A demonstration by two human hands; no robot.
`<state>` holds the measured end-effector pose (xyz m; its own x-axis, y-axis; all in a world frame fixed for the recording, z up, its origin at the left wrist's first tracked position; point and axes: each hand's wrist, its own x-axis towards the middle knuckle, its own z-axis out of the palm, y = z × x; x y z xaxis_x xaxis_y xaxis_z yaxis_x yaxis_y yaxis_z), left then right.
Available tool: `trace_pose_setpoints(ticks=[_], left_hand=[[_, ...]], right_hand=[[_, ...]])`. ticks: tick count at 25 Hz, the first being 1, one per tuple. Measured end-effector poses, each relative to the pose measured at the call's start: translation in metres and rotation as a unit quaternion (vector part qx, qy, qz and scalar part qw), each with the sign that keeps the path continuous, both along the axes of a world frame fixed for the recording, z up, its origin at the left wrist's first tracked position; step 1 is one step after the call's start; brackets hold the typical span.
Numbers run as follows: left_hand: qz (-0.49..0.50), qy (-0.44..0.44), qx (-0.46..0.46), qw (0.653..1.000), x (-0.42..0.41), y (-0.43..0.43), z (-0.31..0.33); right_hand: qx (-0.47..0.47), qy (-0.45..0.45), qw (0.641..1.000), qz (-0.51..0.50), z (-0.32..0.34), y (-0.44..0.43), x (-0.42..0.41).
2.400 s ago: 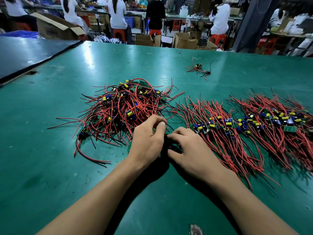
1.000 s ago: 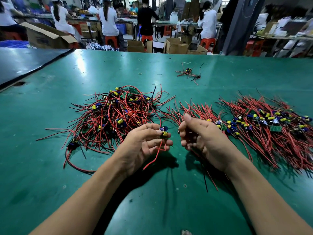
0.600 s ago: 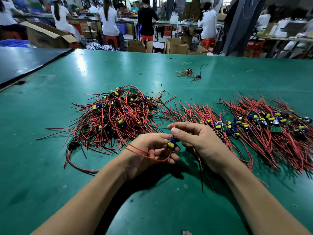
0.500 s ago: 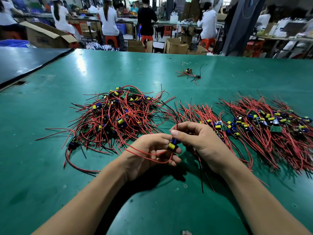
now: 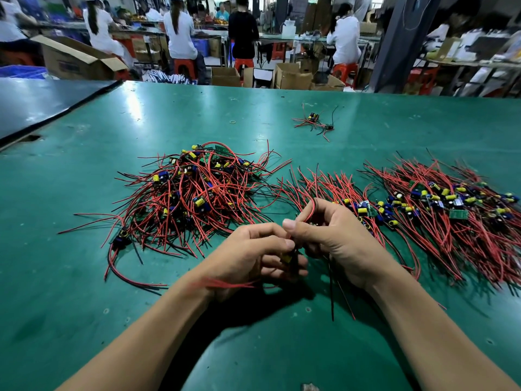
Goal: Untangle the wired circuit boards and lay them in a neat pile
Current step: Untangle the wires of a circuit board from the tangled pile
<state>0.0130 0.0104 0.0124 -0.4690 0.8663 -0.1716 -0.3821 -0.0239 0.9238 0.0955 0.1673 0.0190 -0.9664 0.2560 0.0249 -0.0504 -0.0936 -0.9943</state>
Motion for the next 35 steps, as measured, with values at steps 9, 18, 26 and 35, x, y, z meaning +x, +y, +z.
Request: trace_pose_setpoints(ticks=[9,18,26,35], left_hand=[[0.041,0.042,0.009,0.998,0.003,0.001,-0.004],[0.069,0.034,0.019,0.997,0.007,0.003,0.002],[0.078,0.090,-0.043,0.992,0.005,0.005,0.001],[0.119,0.209,-0.036,0.970,0.012,0.003,-0.003]], right_hand=[[0.047,-0.003,0.999,0.006,-0.001,-0.006,0.000],[0.030,-0.011,0.996,0.084,-0.001,-0.004,0.001],[0.343,0.026,0.927,-0.151,-0.008,0.005,-0.006],[0.075,-0.003,0.992,-0.099,-0.005,-0.005,-0.008]])
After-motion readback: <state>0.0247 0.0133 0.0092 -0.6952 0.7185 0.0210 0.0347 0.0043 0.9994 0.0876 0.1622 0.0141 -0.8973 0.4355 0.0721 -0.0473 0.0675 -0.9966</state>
